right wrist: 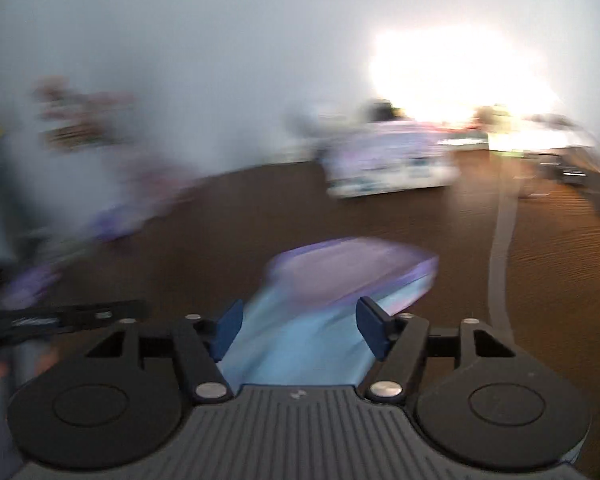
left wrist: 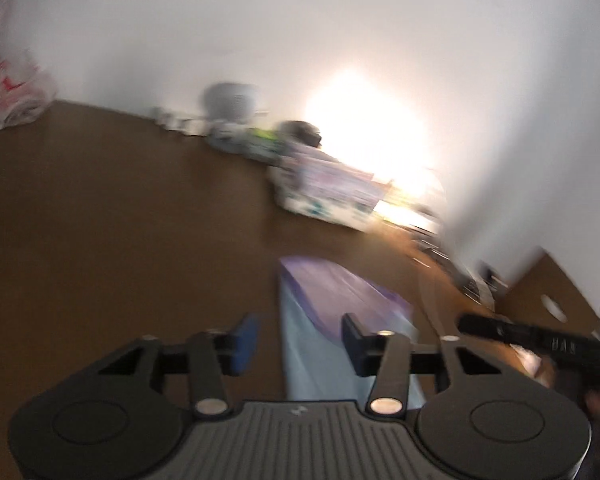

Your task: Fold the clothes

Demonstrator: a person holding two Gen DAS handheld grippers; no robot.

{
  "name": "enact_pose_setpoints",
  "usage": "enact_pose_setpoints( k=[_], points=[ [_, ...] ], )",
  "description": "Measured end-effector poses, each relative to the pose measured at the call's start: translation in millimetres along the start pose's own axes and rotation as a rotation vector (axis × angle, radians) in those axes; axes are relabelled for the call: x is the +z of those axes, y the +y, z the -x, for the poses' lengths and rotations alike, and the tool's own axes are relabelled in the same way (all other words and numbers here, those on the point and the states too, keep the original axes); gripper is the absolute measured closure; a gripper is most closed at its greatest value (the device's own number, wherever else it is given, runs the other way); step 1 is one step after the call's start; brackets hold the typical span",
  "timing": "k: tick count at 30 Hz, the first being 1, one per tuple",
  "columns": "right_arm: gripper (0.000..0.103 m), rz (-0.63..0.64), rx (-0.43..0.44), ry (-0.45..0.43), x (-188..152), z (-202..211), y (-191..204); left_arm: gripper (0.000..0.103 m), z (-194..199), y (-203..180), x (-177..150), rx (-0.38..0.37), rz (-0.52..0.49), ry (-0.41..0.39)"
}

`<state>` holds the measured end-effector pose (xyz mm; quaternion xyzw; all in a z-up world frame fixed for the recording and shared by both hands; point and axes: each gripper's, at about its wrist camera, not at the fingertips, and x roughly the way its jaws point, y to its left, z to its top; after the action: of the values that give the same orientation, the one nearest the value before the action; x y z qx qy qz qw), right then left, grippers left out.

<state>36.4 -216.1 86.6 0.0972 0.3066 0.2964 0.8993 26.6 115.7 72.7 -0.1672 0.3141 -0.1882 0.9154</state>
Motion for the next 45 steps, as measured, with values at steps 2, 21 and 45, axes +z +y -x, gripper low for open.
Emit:
enact_pose_setpoints(
  k=[2, 21, 45],
  points=[
    [0.036, 0.124, 0.129, 0.016, -30.3, 29.3, 9.6, 0.044, 29.9, -12.3, -38.4, -0.09, -0.042, 0.002],
    [0.097, 0.045, 0.232, 0.147, -145.3, 51.4, 30.2, 0.086, 23.0, -47.0, -133.1, -0.12, 0.028, 0.122],
    [0.099, -0.073, 0.111, 0.027, -116.1, 45.3, 30.0, 0.099, 19.8, -70.2, -120.4, -0.085, 0.02, 0.122]
  ],
)
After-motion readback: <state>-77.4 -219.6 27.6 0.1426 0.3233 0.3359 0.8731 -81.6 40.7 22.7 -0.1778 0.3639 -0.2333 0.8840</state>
